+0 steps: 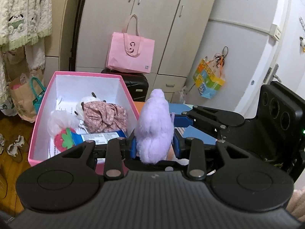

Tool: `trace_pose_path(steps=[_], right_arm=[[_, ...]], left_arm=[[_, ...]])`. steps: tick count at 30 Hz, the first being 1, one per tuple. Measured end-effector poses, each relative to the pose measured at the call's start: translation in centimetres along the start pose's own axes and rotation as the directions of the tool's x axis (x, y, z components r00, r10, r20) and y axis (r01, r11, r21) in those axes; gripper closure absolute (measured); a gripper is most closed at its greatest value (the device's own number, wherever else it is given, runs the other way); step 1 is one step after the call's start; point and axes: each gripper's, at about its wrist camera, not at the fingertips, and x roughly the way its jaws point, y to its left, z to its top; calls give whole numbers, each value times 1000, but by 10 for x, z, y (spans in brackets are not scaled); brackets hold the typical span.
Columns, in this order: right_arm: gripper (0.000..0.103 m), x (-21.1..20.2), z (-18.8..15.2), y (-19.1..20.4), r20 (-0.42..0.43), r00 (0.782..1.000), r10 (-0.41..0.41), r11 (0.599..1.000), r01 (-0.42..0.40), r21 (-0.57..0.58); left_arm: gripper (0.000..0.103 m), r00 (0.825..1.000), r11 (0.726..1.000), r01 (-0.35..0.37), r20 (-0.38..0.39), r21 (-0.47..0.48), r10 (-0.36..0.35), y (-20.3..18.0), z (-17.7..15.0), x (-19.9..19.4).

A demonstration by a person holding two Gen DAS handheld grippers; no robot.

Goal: Organize soft objects
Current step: 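Lift the purple plush with both grippers and carry it over the pink box, then open both grippers to drop the purple plush into the box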

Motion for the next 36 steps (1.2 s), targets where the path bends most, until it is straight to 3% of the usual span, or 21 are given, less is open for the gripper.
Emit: trace_pose_path(steps=[6, 14, 20, 25, 29, 36], right_arm=[[17, 32, 15, -28, -23, 999, 31, 998, -29, 62], [17, 72, 29, -49, -60, 996, 65, 997, -62, 49], [24, 88, 19, -58, -92, 995, 37, 997, -30, 73], [24, 77, 7, -60, -106, 994, 25, 996, -15, 90], [23, 58, 2, -57, -92, 995, 24, 995, -14, 99], [23, 26, -5, -47, -80, 995, -51, 997, 56, 61]], left_arm=[[69, 998, 998, -56, 12, -33, 57, 25, 18, 21], [69, 990, 981, -142, 3, -129, 144, 69, 34, 49], [69, 974, 961, -224, 3, -160, 228, 88, 31, 63], [69, 953, 947, -296, 22, -126, 301, 88, 28, 61], [67, 953, 948, -299, 21, -110, 303, 82, 26, 57], [63, 959, 957, -281, 24, -73, 283, 62, 17, 42]])
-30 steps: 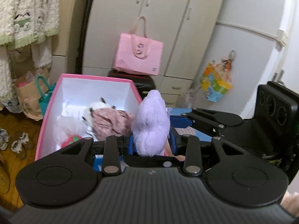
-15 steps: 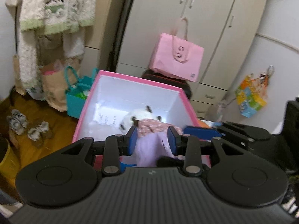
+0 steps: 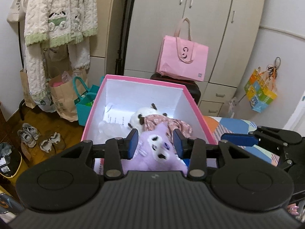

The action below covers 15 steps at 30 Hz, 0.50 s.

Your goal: Organize soft objects

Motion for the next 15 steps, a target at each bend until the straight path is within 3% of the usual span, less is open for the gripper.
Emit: trace_pose_path(steps=[6, 15], right_arm=[[23, -30, -9, 2, 19, 999, -39, 999, 39, -1], [19, -68, -21, 6, 55, 991, -122, 992, 121, 20]], left_arm=[[61, 1000, 999, 12, 9, 32, -12, -17, -10, -21], [50, 999, 996, 27, 15, 91, -28, -44, -21, -50]])
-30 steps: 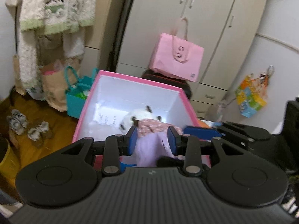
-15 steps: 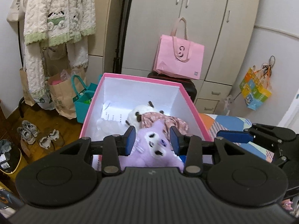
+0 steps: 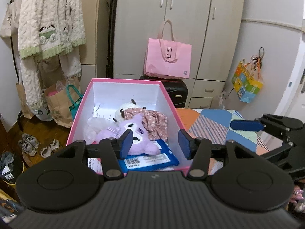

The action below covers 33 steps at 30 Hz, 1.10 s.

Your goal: Organize soft objects

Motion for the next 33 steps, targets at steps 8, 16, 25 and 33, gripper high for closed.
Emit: trace_pose_path(steps=[8, 16, 25, 33], right_arm=[[17, -37, -12, -3, 36, 995, -91, 996, 91, 27], [16, -70, -27, -1, 73, 978, -193, 980, 190, 56], [6, -93, -46, 2, 96, 946, -310, 947, 298, 119], [0, -106, -50, 3, 41, 908, -417, 898, 404, 176]], left_arm=[[45, 999, 999, 37, 7, 31, -37, -23, -12, -19], [42, 997, 997, 72, 33, 40, -73, -41, -26, -38], [36, 995, 998, 57, 82, 7, -57, -53, -41, -46], [5, 995, 1000, 6, 101, 5, -6, -58, -51, -45]])
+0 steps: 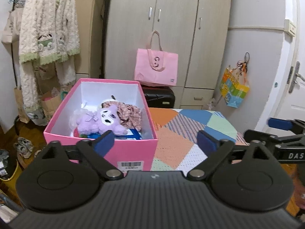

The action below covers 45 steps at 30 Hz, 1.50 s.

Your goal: Organize soft objects

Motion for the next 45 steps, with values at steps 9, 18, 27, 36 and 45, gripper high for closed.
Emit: trace_pose_path(steps=[9, 18, 27, 36, 45], right_arm=[[0, -16, -6, 5, -37, 997, -74, 997, 75, 10], [0, -27, -11, -1, -19, 993, -118, 992, 118, 49], [0, -34, -13, 8, 17, 988, -154, 988, 154, 17], [0, -38, -15, 10, 25, 984, -174, 985, 174, 18], [0, -41, -19, 11, 39, 976, -216, 976, 215, 11]], left_arm=[[1, 988, 987, -153, -27, 41, 154, -14, -13, 3], [1, 987, 987, -161, 18, 24, 161, -20, -16, -6], [1, 980, 980, -195, 40, 31, 194, -22, -20, -7], [1, 974, 974, -221, 56, 38, 219, -24, -22, -8], [0, 971, 973, -227, 85, 31, 224, -27, -25, -11]])
